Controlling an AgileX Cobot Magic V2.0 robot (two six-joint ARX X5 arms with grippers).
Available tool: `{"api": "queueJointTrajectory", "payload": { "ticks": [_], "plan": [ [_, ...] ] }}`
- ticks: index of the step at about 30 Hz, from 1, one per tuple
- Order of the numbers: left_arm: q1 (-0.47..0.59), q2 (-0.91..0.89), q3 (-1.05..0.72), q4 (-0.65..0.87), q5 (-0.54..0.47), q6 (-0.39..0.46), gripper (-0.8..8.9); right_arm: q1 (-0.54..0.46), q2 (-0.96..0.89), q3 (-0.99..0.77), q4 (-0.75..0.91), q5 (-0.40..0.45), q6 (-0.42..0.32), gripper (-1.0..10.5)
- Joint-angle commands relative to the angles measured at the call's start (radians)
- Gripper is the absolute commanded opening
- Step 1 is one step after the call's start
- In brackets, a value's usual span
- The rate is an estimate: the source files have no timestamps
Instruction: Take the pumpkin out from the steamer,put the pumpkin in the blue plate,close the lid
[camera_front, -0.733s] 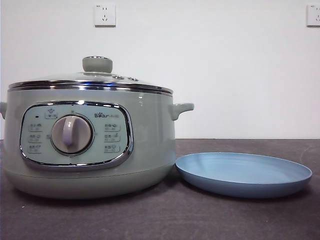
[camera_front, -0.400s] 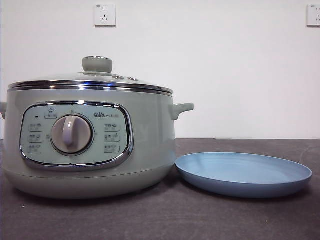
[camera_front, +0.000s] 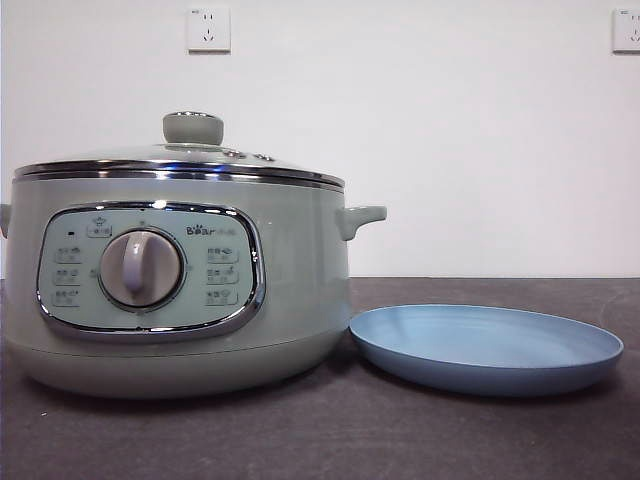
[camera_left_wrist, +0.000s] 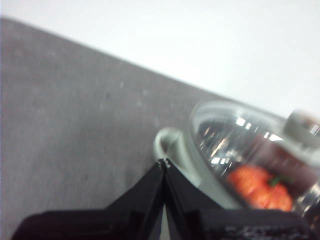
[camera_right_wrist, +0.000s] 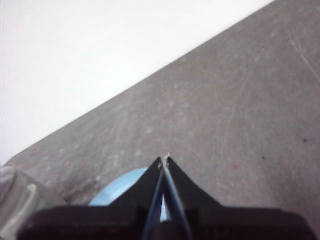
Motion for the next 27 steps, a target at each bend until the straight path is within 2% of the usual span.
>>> {"api": "queueJointTrajectory", "payload": {
  "ticks": [1, 5, 11, 14, 16, 18, 22, 26, 27],
  "plan": [
    [0.003, 0.060, 0.066, -0.001, -0.012, -0.003, -0.06, 0.001, 0.062, 0.061, 0.007, -0.002, -0.002, -0.1],
    [0.003, 0.168, 0.177, 0.004, -0.004, 0.037, -0.06, 0.001, 0.164, 0.169, -0.011, -0.026, -0.034, -0.1],
    [0.003, 0.350, 0.347, -0.008, 0.112, 0.113, -0.07, 0.001, 0.330, 0.344, -0.013, -0.107, -0.154, -0.1],
    [0.003, 0.439, 0.423, -0.027, 0.196, 0.144, -0.06, 0.001, 0.410, 0.436, -0.029, -0.108, -0.231, -0.1],
    [0.003, 0.496, 0.474, -0.051, 0.256, 0.165, -0.06, 0.001, 0.470, 0.508, -0.071, -0.138, -0.306, 0.0],
    [0.003, 0.554, 0.523, -0.084, 0.314, 0.189, -0.05, 0.001, 0.531, 0.580, -0.127, -0.217, -0.378, 0.0],
    [0.001, 0.647, 0.600, -0.141, 0.413, 0.221, -0.04, 0.001, 0.634, 0.690, -0.216, -0.409, -0.474, 0.0],
    [0.000, 0.710, 0.648, -0.180, 0.465, 0.249, 0.10, 0.001, 0.697, 0.737, -0.229, -0.576, -0.491, 0.3],
    [-0.002, 0.720, 0.654, -0.181, 0.466, 0.249, 0.60, 0.002, 0.709, 0.742, -0.230, -0.593, -0.491, 0.8]
  ]
}}
